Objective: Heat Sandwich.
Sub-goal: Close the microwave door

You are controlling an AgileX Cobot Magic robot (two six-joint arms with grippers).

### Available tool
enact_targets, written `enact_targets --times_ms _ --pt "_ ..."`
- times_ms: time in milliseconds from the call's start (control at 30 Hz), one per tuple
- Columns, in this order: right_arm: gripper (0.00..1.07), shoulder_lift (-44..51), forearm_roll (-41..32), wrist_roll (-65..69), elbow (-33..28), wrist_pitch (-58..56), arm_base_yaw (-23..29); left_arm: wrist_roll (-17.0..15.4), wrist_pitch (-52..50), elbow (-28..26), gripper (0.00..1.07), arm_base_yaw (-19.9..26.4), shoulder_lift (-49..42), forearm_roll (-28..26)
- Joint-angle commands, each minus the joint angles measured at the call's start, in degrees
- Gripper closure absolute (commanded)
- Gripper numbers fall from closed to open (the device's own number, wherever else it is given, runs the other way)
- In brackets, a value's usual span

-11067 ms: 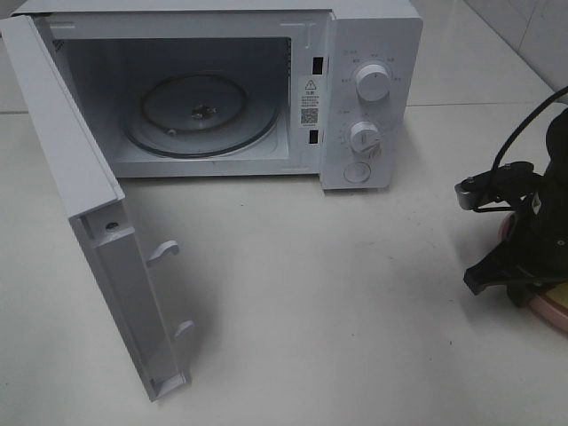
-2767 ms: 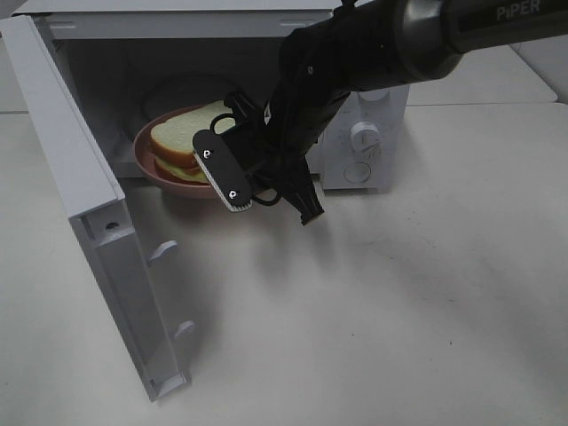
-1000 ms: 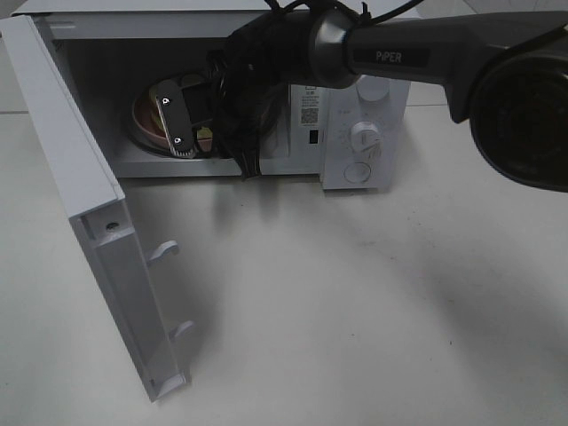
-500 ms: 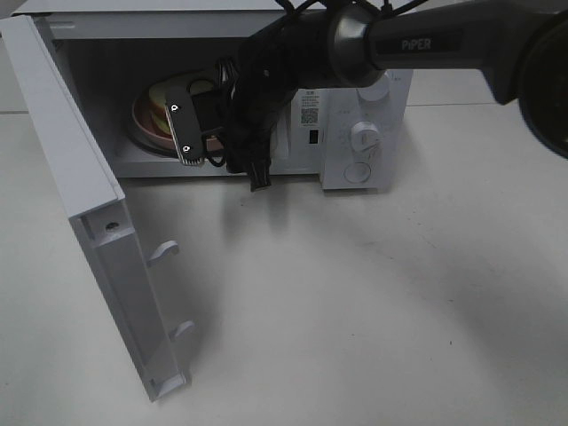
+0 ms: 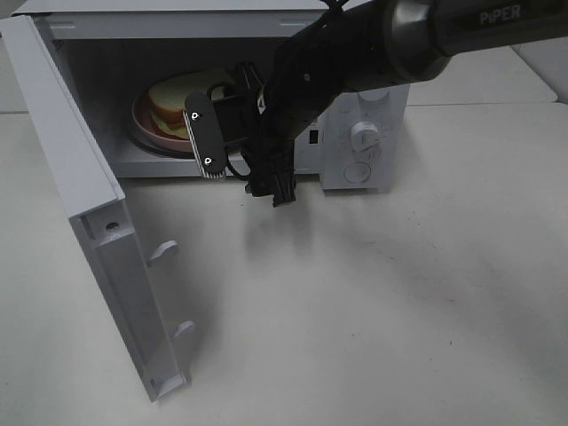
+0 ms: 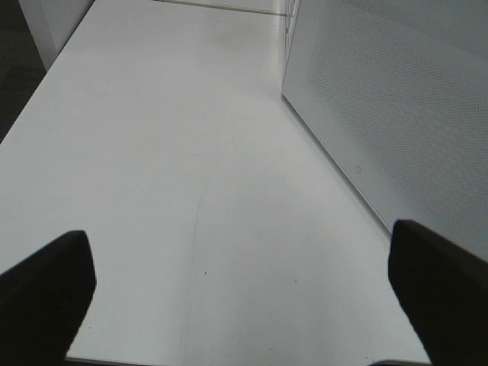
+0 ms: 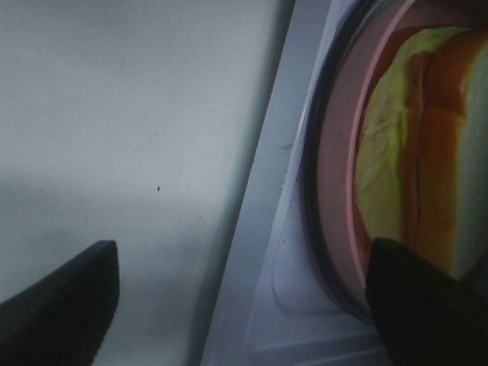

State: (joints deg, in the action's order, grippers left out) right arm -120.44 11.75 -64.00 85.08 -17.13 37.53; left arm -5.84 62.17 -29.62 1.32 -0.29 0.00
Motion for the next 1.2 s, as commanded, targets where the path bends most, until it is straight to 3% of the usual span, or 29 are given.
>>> enact_targets --times_ms 33,667,1200 --pt "0.26 3.55 -0.17 2.58 -3.61 2.41 0.11 -0.17 -0.63 0.00 0.09 -0.29 -1.26 0.00" --pt "0.29 20.63 -0.17 15.07 -24.41 2.86 0.11 -0.17 -0.63 0.00 0.09 -0.29 -1.26 0.00" --pt "0.31 35.29 -0.17 38.62 -38.85 -0.63 0.11 -0.17 -0.63 0.00 0.09 -0.29 -1.26 0.00"
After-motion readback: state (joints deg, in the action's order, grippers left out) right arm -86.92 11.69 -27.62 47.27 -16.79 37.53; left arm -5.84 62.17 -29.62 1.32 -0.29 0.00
